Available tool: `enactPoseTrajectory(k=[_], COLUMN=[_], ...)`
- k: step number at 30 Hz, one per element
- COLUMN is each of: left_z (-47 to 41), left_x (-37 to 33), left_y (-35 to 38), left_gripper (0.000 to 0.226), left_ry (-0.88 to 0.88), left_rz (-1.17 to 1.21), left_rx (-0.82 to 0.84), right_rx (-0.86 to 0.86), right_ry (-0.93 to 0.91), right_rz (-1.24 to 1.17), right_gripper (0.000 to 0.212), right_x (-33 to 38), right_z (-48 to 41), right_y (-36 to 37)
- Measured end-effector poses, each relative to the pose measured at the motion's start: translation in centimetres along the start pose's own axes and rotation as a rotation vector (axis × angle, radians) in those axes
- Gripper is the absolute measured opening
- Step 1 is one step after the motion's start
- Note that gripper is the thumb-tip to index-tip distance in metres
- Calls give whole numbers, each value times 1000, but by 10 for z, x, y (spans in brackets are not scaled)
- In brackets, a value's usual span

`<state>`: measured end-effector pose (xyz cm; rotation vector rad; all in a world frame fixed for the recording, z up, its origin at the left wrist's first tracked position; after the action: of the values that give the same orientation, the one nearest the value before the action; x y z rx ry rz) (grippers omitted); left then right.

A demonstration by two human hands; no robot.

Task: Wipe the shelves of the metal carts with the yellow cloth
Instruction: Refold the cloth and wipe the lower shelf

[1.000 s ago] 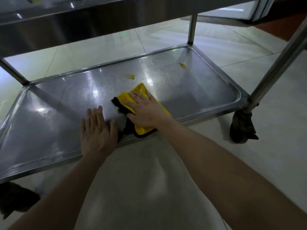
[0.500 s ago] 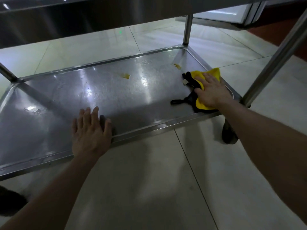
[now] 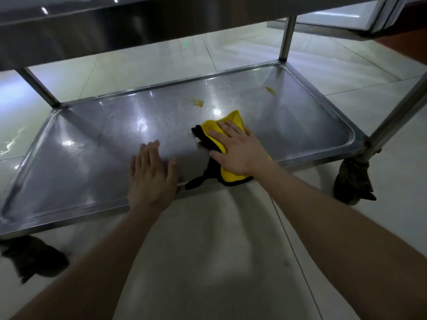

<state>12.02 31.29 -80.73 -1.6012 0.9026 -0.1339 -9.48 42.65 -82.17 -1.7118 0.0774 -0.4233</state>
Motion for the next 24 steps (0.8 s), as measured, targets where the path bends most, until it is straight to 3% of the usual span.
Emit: enactPoseTrajectory(k=[3, 7, 10, 16, 24], left_z=[-6, -22, -31, -30, -24], left_x=[24, 81, 118, 126, 113], left_y=[-22, -52, -52, -34, -44], left_gripper=[63, 54, 65, 79, 82], left_ry=[-102, -74, -160, -157, -162], left_rz=[336, 74, -121, -69, -20], left_rx=[-38, -178, -105, 70, 45], right_rx=[1, 8, 48, 55, 89], right_ry=[3, 9, 5, 54, -19], right_rz=[-6, 4, 2, -9, 28], right_gripper=[76, 78, 75, 90, 79], right_x=[-1, -5, -7, -6, 81], right_z=[-2, -3, -5, -18, -110], right_y=[1, 2, 3, 3, 31])
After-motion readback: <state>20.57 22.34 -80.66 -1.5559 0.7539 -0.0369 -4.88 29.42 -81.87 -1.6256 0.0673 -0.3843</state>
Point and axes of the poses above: each hand's wrist, its own z-axis away from the middle knuckle, its own y-axis out of the palm, x = y × z, the point moved 7 cm from there along -z, towards the middle knuckle, and after that the axes turned 8 degrees about -y, right-handed, at the moved point
